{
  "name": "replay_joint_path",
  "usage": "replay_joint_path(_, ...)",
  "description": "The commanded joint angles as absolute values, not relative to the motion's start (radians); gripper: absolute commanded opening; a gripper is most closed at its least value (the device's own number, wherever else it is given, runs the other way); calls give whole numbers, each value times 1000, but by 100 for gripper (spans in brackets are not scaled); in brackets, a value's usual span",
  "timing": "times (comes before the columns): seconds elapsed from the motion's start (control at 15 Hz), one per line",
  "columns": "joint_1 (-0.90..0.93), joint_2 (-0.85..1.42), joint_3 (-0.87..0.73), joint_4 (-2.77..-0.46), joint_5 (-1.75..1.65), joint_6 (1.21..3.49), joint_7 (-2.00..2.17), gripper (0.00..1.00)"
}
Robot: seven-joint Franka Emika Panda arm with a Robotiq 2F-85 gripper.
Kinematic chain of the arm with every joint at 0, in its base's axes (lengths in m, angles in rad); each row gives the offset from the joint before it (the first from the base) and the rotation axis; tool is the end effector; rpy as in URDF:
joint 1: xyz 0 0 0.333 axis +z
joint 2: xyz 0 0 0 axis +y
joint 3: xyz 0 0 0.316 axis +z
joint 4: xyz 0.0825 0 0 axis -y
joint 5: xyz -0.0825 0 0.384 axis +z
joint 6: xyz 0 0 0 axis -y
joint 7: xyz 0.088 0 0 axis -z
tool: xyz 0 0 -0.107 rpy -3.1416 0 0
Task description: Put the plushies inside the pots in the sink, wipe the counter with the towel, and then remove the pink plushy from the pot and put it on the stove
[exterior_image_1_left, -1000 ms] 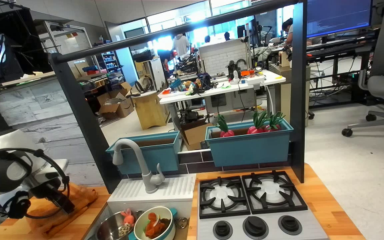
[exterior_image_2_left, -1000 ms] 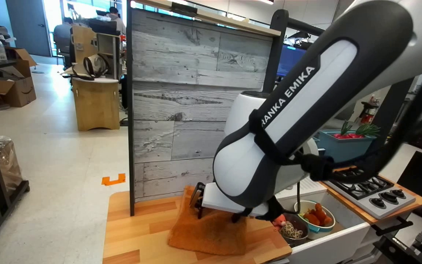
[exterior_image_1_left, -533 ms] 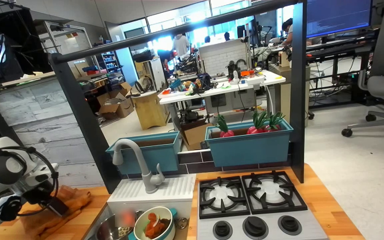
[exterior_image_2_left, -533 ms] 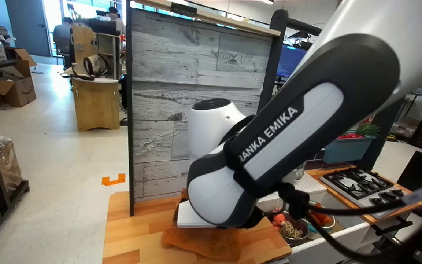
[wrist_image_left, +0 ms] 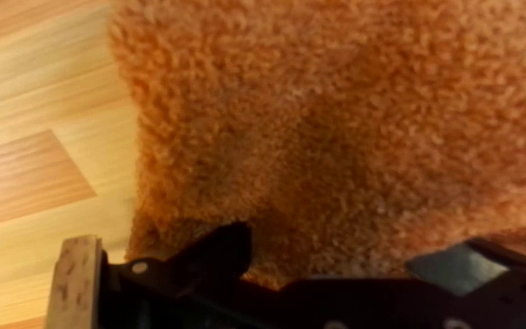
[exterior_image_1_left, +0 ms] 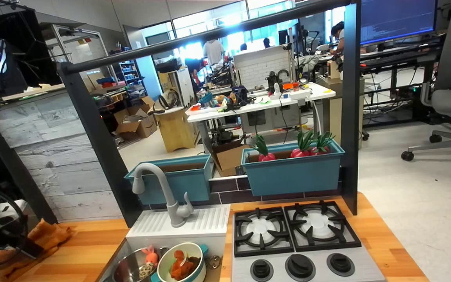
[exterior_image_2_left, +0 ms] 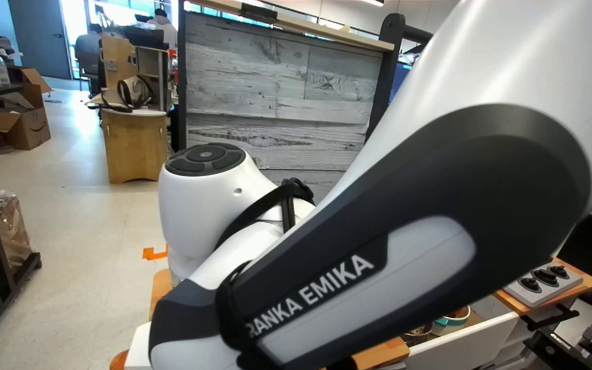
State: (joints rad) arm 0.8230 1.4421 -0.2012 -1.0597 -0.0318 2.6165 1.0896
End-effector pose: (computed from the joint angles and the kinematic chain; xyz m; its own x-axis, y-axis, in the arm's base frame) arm 0.5587 0.4608 -0.0537 0.9390 -0.2437 0.2426 -0.2521 -0.9677 0.0037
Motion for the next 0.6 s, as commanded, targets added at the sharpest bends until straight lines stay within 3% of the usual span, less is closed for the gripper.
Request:
replay_joint_path(0.0, 793, 1491, -226, -996, -14, 2538, 1154, 100)
replay_joint_path(0.53, 740, 1413, -442, -1189, -31, 2414, 1309, 100)
